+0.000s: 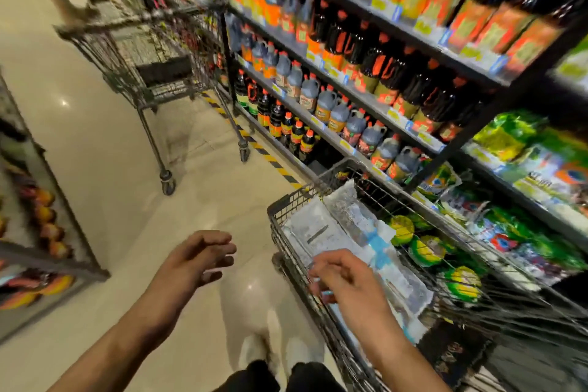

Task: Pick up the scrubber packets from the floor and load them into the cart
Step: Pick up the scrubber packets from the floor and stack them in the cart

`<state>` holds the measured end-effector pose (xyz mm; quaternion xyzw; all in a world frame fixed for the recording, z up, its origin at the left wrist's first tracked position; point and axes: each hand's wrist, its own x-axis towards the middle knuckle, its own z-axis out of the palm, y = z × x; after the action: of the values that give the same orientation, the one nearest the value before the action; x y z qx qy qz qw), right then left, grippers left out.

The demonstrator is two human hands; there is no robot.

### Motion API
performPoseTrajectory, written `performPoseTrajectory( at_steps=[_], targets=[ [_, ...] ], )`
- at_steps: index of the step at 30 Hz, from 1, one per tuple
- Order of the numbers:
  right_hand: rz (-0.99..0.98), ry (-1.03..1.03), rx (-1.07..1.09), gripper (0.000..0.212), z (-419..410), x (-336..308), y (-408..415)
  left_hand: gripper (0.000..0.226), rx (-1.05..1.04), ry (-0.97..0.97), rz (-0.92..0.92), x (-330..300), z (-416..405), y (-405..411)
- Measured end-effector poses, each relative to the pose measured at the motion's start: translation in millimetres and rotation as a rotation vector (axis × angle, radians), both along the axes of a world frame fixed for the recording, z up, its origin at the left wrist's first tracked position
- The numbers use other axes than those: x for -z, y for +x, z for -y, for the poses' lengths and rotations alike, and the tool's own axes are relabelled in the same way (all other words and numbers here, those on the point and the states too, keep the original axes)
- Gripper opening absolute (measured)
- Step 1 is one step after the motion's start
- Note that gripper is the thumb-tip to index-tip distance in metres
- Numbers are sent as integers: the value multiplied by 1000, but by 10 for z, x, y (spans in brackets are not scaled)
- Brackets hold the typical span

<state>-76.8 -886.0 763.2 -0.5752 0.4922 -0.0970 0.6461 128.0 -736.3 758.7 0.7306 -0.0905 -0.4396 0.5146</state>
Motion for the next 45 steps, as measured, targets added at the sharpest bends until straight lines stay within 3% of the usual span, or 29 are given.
performPoseTrajectory(
  at_steps=[8,18,27,33,45],
  targets=[
    [39,-2,-217,12,0,-84,309,15,-269,-20,95,-184,-611,-104],
    [37,19,-650,11,-331,-13,799,15,-790,67,31,-70,-1500,-886],
    [40,18,-1198,10,-1604,-43,1380,16,-1353,113,-46,-21,-2673,-1718],
    [65,-2,-1466,12,-2704,-62,1767,15,-1672,45,-72,49,-3351,-1923],
    [-32,-27,-1678,9,-4050,-125,2587,18,-1828,19,-52,84,-4432,-1335]
  ],
)
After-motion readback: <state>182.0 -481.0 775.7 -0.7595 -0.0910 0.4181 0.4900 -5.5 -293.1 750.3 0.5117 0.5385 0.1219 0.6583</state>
